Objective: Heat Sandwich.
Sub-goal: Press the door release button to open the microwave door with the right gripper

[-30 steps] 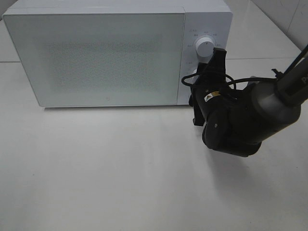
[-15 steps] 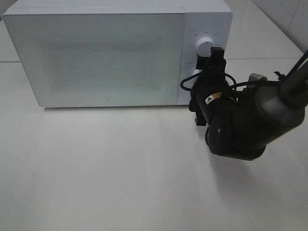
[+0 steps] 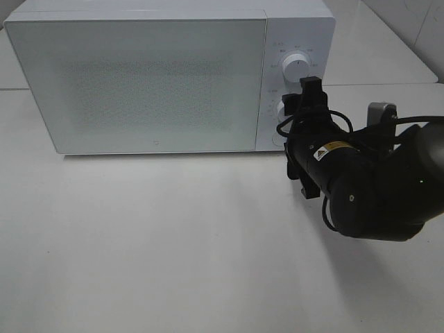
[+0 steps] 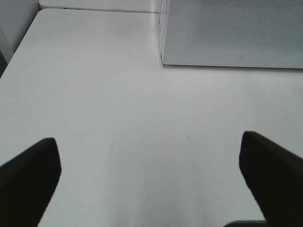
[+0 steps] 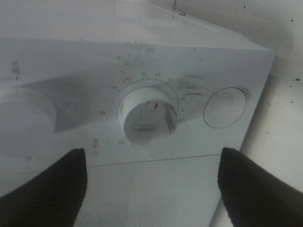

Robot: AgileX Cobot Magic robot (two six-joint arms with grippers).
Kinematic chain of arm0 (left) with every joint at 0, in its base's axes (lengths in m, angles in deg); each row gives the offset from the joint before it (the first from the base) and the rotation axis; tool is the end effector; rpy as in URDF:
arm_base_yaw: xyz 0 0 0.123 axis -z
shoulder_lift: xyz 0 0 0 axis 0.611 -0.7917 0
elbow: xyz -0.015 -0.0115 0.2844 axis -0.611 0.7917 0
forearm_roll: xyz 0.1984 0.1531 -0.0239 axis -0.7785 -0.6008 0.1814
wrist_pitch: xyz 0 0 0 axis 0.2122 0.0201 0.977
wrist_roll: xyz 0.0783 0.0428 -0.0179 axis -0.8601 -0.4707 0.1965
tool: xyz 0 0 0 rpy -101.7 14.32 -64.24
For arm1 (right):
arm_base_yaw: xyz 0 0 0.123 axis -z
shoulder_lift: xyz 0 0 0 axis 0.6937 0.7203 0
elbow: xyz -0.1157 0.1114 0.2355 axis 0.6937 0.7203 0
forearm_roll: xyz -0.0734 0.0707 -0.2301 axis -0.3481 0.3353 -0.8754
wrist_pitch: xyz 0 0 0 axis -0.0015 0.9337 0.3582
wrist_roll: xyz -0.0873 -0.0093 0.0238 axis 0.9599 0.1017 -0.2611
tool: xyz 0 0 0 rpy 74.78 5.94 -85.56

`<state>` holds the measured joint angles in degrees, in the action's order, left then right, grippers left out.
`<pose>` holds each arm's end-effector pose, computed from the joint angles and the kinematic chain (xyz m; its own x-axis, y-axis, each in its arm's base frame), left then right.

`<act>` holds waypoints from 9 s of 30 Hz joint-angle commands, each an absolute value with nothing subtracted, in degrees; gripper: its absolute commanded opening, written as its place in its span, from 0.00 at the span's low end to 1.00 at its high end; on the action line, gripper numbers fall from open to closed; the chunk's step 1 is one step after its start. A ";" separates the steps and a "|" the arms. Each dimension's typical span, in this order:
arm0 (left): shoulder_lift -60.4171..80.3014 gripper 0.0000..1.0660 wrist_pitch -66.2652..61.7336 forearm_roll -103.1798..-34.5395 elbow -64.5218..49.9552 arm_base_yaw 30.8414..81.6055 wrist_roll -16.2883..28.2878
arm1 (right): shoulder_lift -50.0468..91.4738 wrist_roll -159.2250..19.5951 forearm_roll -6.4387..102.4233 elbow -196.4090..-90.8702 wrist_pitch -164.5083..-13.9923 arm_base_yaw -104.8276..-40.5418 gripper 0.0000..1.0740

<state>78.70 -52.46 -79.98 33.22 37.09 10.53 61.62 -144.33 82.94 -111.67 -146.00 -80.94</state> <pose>-0.0083 -0.0049 0.2819 -0.4432 -0.0468 -0.8952 0.0192 0.9979 -0.0616 0.2815 0.1554 0.1313 -0.1379 0.9815 -0.1325 0.1909 0.1576 0.9689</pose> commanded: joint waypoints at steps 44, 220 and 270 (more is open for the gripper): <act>80.01 0.92 -52.46 -80.09 33.34 37.43 10.81 | 24.49 -63.48 59.05 -116.25 -40.86 -66.55 0.71; 79.61 0.92 -52.46 -80.09 33.34 37.43 10.81 | 46.95 -61.13 91.14 -93.62 -151.44 -82.25 0.70; 79.61 0.92 -52.46 -80.09 33.34 37.43 10.81 | 52.51 -132.64 95.61 -98.66 -148.92 -86.89 0.70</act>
